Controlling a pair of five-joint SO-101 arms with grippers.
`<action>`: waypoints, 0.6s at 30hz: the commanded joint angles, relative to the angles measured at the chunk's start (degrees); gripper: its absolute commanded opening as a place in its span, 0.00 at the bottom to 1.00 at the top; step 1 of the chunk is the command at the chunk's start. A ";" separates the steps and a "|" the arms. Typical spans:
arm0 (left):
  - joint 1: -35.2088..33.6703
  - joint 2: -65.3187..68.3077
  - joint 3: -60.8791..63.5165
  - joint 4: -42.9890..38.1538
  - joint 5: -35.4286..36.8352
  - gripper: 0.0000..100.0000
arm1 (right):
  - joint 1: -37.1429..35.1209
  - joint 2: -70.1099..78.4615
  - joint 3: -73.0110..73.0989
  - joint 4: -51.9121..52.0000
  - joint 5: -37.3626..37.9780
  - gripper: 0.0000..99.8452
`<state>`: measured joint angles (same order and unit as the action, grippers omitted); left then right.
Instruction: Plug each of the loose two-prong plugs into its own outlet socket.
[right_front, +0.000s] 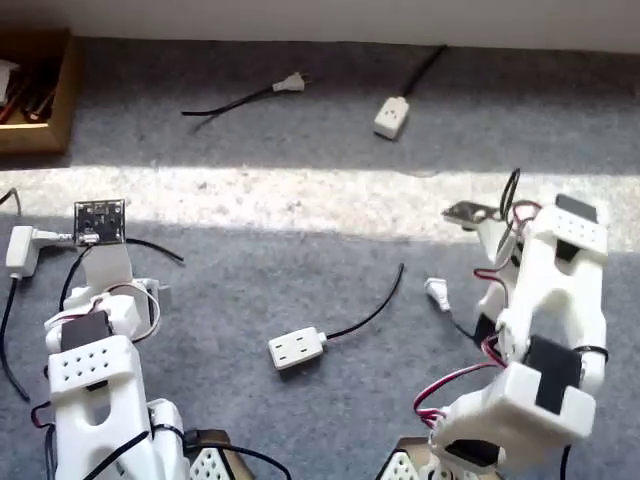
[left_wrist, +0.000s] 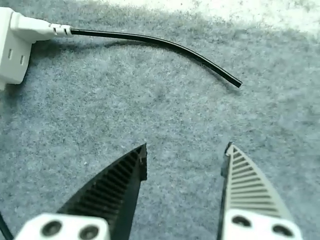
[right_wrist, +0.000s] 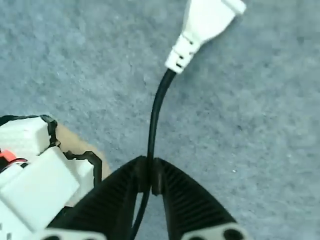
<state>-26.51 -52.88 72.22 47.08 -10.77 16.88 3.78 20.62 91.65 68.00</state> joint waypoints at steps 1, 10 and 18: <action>1.01 0.13 -0.40 -0.79 -0.53 0.25 | 1.71 -14.46 17.36 -4.53 4.57 0.01; 1.89 0.13 -0.40 -0.62 -0.62 0.25 | 1.27 -51.74 42.77 -1.27 10.81 0.01; 1.89 0.13 0.48 -0.62 -0.62 0.25 | 3.12 -48.92 43.65 -3.38 11.25 0.02</action>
<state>-25.54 -52.88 72.92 46.90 -11.12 18.90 -46.59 63.96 87.69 79.43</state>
